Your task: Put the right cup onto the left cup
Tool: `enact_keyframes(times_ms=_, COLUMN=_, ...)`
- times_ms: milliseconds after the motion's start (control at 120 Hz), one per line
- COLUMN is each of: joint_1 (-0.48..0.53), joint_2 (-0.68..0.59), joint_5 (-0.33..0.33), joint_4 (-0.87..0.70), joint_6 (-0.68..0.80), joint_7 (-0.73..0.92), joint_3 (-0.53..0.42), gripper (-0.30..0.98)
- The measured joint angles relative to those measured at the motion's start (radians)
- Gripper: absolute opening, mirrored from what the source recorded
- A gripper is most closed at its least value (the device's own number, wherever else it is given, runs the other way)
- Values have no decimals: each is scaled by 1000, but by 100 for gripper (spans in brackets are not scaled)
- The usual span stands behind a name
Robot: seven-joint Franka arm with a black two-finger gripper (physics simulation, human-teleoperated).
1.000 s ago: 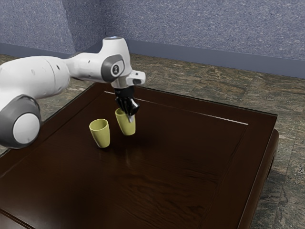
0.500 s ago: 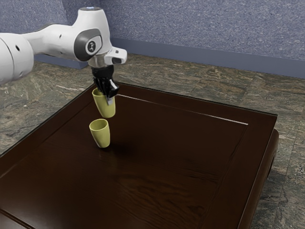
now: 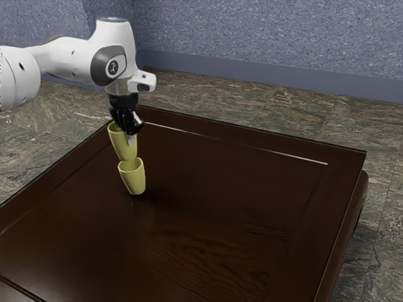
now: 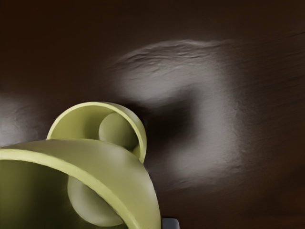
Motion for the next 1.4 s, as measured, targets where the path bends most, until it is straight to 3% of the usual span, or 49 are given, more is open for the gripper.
enact_keyframes(times_ms=583, joint_1=15, joint_2=172, joint_5=-9, joint_4=92, joint_6=11, joint_7=-2, joint_3=15, gripper=-9)
enact_keyframes(times_ms=783, joint_1=17, joint_2=164, joint_5=-36, joint_4=92, joint_6=-17, joint_7=-12, joint_3=7, gripper=32)
enact_keyframes(times_ms=917, joint_1=16, joint_2=119, joint_5=-45, joint_4=93, joint_6=-51, joint_7=-20, joint_3=1, gripper=49)
enact_keyframes(times_ms=1158, joint_1=-5, joint_2=-2, joint_5=-48, joint_4=91, joint_6=-115, joint_7=-35, joint_3=5, gripper=62)
enact_keyframes(times_ms=1400, joint_1=-132, joint_2=-162, joint_5=-52, joint_4=30, joint_6=-212, joint_7=-59, joint_3=48, gripper=67)
